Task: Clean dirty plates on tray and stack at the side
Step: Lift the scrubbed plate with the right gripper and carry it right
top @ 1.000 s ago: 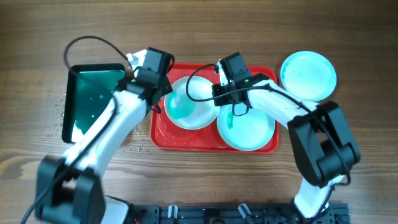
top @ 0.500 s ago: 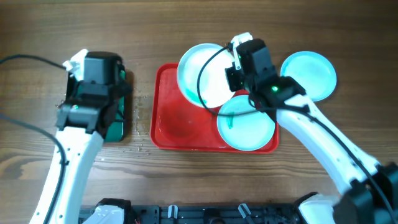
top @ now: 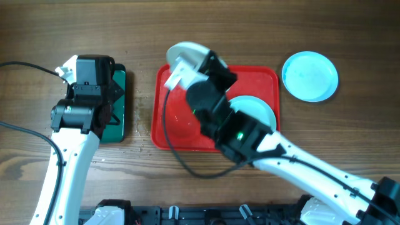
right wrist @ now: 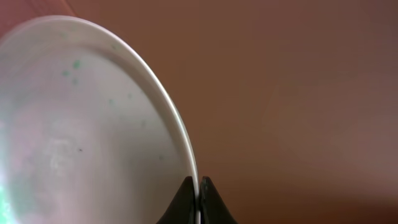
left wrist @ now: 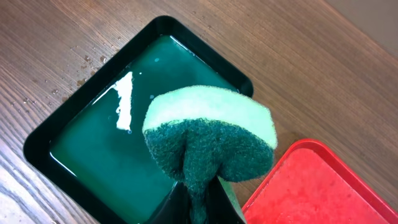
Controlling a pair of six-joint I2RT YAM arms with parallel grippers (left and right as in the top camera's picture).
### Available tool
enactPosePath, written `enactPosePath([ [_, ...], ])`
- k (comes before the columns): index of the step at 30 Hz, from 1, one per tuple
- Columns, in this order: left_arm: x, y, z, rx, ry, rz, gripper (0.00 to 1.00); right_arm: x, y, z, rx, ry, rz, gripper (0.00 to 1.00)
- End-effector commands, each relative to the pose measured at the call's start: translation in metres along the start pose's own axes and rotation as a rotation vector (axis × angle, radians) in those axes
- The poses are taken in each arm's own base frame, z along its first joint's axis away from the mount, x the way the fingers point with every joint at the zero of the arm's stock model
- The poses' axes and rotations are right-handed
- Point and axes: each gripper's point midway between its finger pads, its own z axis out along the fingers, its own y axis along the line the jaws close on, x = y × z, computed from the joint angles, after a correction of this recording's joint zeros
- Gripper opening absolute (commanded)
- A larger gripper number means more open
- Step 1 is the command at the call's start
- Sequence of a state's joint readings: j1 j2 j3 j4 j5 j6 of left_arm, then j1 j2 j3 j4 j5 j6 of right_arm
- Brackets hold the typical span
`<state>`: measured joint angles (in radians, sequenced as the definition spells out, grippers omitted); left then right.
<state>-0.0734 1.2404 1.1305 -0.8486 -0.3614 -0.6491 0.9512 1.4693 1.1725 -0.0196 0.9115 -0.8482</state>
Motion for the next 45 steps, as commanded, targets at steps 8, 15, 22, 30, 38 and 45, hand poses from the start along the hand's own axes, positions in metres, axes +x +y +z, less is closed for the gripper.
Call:
enactPosePath([
  [8,0.002,0.001,-0.001,0.010,0.009,-0.019,0.04,-0.025,-0.003,-0.030,0.048,-0.048,-0.214,0.04],
  [15,0.003,-0.001,-0.001,0.021,0.019,-0.019,0.04,-0.025,-0.003,-0.030,0.048,-0.048,-0.214,0.04],
  [22,0.003,-0.001,-0.001,0.021,0.019,-0.019,0.04,-0.025,-0.003,-0.030,0.048,-0.048,-0.214,0.04],
  [30,0.003,-0.001,-0.001,0.022,0.021,-0.019,0.04,-0.014,0.011,-0.010,-0.045,-0.062,0.052,0.04],
  [38,0.009,0.000,-0.001,0.021,0.047,-0.012,0.04,0.051,-0.044,0.009,0.250,0.261,0.087,0.04],
  [45,0.010,-0.001,-0.001,0.023,0.050,-0.011,0.04,0.027,-0.027,0.022,0.113,0.102,0.066,0.04],
])
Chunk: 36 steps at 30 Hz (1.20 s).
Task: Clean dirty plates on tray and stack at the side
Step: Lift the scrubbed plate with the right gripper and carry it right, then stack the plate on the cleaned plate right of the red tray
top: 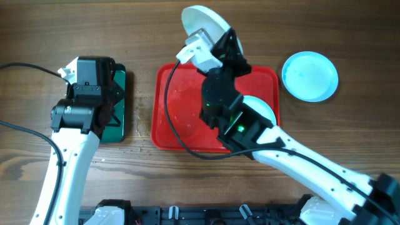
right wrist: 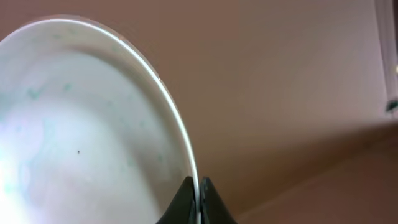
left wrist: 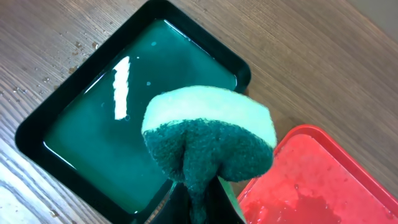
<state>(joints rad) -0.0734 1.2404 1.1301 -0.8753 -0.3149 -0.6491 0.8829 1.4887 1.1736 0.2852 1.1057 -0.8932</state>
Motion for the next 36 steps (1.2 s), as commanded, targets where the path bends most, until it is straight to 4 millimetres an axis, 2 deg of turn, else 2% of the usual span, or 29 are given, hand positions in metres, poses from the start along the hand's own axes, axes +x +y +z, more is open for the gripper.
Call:
enactPosePath([
  [1,0.000,0.001,-0.001,0.006,0.001,-0.021,0.04,0.028,0.069,-0.004,-0.302,-0.011,-0.220,0.04],
  [2,0.000,0.001,-0.001,0.006,0.001,-0.020,0.04,0.048,0.098,-0.010,-0.455,0.014,-0.227,0.04],
  [3,0.000,0.001,-0.001,0.006,0.001,-0.021,0.04,0.060,0.104,-0.010,-0.498,0.066,-0.156,0.04],
  [4,0.000,0.001,-0.001,0.006,0.001,-0.021,0.04,0.072,0.102,-0.007,-0.490,0.131,-0.069,0.04],
  [5,0.000,0.001,-0.001,0.007,0.000,-0.021,0.04,0.081,0.094,-0.001,-0.450,0.187,0.008,0.04],
  [7,-0.001,0.001,-0.001,0.008,-0.001,-0.021,0.04,0.096,0.064,0.013,-0.322,0.269,0.188,0.04],
  [8,0.000,0.001,-0.001,0.007,0.000,-0.020,0.04,0.102,0.043,0.022,-0.268,0.292,0.306,0.04],
  [11,0.001,0.002,-0.001,0.002,0.006,-0.018,0.04,0.121,0.005,0.039,-0.191,0.332,0.478,0.04],
  [13,0.002,0.003,-0.001,-0.001,0.009,-0.017,0.04,0.144,-0.020,0.052,-0.165,0.372,0.591,0.05],
  [16,0.002,0.003,-0.001,-0.001,0.009,-0.017,0.04,0.198,-0.047,0.072,-0.158,0.483,0.739,0.04],
  [17,0.002,0.003,-0.001,-0.001,0.008,-0.017,0.04,0.213,-0.051,0.075,-0.159,0.516,0.768,0.04],
  [19,0.002,0.003,-0.001,0.000,0.008,-0.017,0.04,0.260,-0.057,0.086,-0.168,0.616,0.846,0.04],
  [23,0.002,0.002,-0.001,0.002,0.009,-0.018,0.04,0.342,-0.054,0.099,-0.158,0.776,0.941,0.04],
  [24,0.002,0.002,-0.001,0.002,0.010,-0.017,0.04,0.356,-0.051,0.100,-0.151,0.806,0.952,0.04],
  [27,0.002,0.002,-0.001,0.002,0.009,-0.017,0.04,0.411,-0.026,0.106,-0.174,0.940,0.989,0.04],
  [30,0.002,0.002,-0.001,0.002,0.010,-0.017,0.04,0.443,0.003,0.110,-0.209,1.024,0.999,0.04],
  [32,0.002,0.002,-0.001,0.001,0.010,-0.017,0.04,0.455,0.019,0.112,-0.228,1.058,0.996,0.04],
  [34,0.002,0.002,-0.001,0.001,0.010,-0.017,0.04,0.461,0.037,0.115,-0.272,1.073,1.008,0.38],
  [35,0.002,0.002,-0.001,0.001,0.011,-0.017,0.04,0.461,0.042,0.115,-0.291,1.074,1.015,0.58],
  [36,0.002,0.002,-0.001,0.001,0.010,-0.017,0.04,0.460,0.044,0.115,-0.303,1.072,1.022,0.65],
])
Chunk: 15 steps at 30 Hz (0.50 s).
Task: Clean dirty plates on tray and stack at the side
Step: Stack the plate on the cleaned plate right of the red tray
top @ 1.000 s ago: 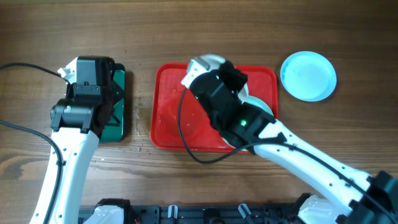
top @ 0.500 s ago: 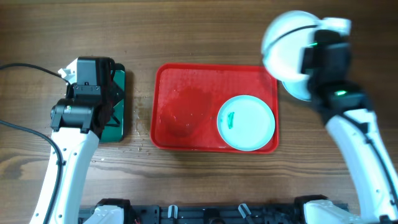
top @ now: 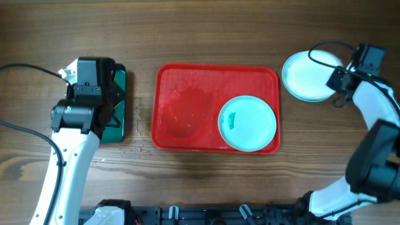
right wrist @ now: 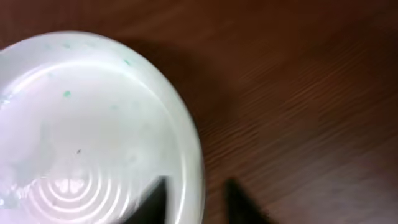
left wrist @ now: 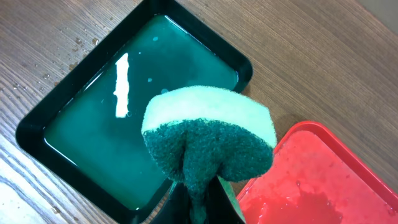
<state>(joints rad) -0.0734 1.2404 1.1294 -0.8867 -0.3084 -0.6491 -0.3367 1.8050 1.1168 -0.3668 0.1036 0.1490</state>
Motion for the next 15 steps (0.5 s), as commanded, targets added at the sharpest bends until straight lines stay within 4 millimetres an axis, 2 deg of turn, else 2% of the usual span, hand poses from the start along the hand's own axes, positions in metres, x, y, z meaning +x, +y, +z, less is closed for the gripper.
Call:
enactPosePath([
  [1,-0.001,0.001,-0.001,0.004,-0.003,-0.021,0.04,0.006,0.019,0.006,-0.102,0.028,0.004,0.73],
  [4,-0.001,0.001,-0.001,0.004,-0.003,-0.021,0.04,0.001,0.027,-0.009,-0.153,0.011,0.007,0.81],
  [8,-0.001,0.001,-0.001,0.005,-0.003,-0.021,0.04,-0.009,0.043,-0.056,-0.232,-0.036,-0.010,0.86],
  [10,-0.002,0.001,-0.001,0.006,-0.005,-0.022,0.04,-0.008,0.058,-0.089,-0.287,-0.055,-0.040,0.84],
  [12,-0.002,0.000,-0.001,0.010,-0.009,-0.024,0.04,0.001,0.078,-0.119,-0.347,-0.057,-0.083,0.73],
  [15,-0.004,-0.002,-0.001,0.019,-0.012,-0.027,0.04,0.022,0.102,-0.145,-0.395,-0.028,-0.155,0.67],
])
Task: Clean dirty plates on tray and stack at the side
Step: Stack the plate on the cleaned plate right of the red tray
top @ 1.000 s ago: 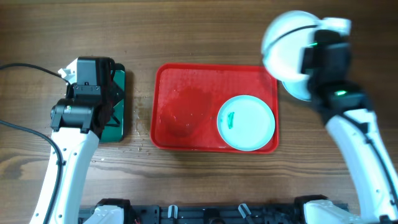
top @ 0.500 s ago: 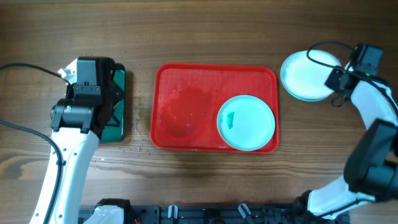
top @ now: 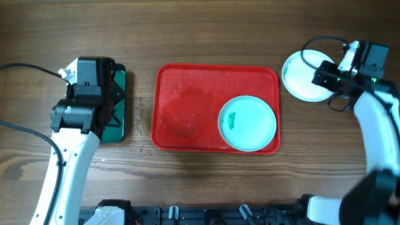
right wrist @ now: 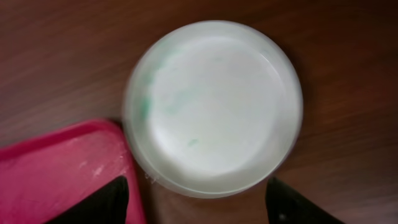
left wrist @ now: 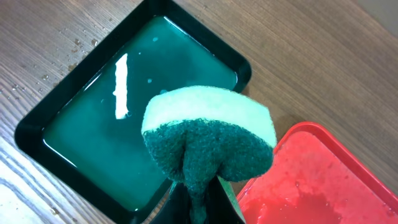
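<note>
The red tray (top: pixel 187 94) holds one pale turquoise plate (top: pixel 247 122) with a green smear, at its right. To the right of the tray, on the table, rests a stack of white and blue plates (top: pixel 302 77), also filling the right wrist view (right wrist: pixel 214 106). My right gripper (top: pixel 331 76) hovers above that stack, open, its fingertips (right wrist: pixel 102 202) spread wide with nothing between them. My left gripper (left wrist: pixel 199 202) is shut on a green sponge (left wrist: pixel 208 140), held over the right end of the black water dish (left wrist: pixel 124 124).
The black dish of green water (top: pixel 119 103) sits left of the tray, under the left arm. Wet patches lie on the tray's left half (top: pixel 181 115). A black cable (top: pixel 319 44) loops near the right arm.
My right gripper has risen from the plate stack and stands open, wider apart; the white plate lies on the stack. The left arm and sponge have not moved.
My right gripper held a white plate by its rim above the tray's back left. Then it held it behind the tray. Later the plate was on the blue plate at the right side, and now the gripper is open above it. The left gripper held the sponge throughout.
</note>
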Controlling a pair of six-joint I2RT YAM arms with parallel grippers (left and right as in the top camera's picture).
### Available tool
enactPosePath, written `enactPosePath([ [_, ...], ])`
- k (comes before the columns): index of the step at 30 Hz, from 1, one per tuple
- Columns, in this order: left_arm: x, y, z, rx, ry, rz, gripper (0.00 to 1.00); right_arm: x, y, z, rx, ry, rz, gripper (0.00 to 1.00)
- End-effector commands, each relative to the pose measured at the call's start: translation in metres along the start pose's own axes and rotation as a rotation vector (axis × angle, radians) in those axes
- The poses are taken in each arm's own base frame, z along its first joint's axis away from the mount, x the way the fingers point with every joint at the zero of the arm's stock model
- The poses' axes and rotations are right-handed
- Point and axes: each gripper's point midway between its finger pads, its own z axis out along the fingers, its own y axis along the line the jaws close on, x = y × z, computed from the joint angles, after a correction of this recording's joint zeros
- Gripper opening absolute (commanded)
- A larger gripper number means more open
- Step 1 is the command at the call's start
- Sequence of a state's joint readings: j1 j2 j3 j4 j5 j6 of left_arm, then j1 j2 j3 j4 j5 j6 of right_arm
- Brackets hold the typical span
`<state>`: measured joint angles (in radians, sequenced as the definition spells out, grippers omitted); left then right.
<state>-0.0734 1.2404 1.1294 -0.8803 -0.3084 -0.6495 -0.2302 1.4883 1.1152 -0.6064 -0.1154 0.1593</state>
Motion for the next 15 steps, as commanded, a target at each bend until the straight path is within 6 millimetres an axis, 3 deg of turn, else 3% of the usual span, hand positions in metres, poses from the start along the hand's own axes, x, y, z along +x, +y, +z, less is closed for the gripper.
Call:
enactPosePath([
  [1,-0.002,-0.003,-0.001,0.022,-0.005,-0.025,0.04,0.021,0.054,-0.025,-0.127,0.038,-0.096,0.67],
  [4,0.000,-0.009,-0.001,0.054,0.012,-0.027,0.04,0.054,0.079,-0.021,-0.142,0.141,-0.171,0.65],
  [5,0.000,-0.009,-0.001,0.058,0.014,-0.027,0.04,0.065,0.081,-0.016,-0.124,0.172,-0.198,0.59],
  [6,0.001,-0.009,-0.001,0.058,0.015,-0.027,0.04,0.072,0.082,-0.013,-0.110,0.189,-0.213,0.54],
  [13,0.001,-0.009,0.001,0.055,0.019,-0.025,0.04,0.129,0.077,0.019,-0.056,0.369,-0.239,0.52],
  [15,0.001,-0.009,0.001,0.055,0.020,-0.025,0.04,0.141,0.074,0.026,-0.047,0.413,-0.214,0.43],
])
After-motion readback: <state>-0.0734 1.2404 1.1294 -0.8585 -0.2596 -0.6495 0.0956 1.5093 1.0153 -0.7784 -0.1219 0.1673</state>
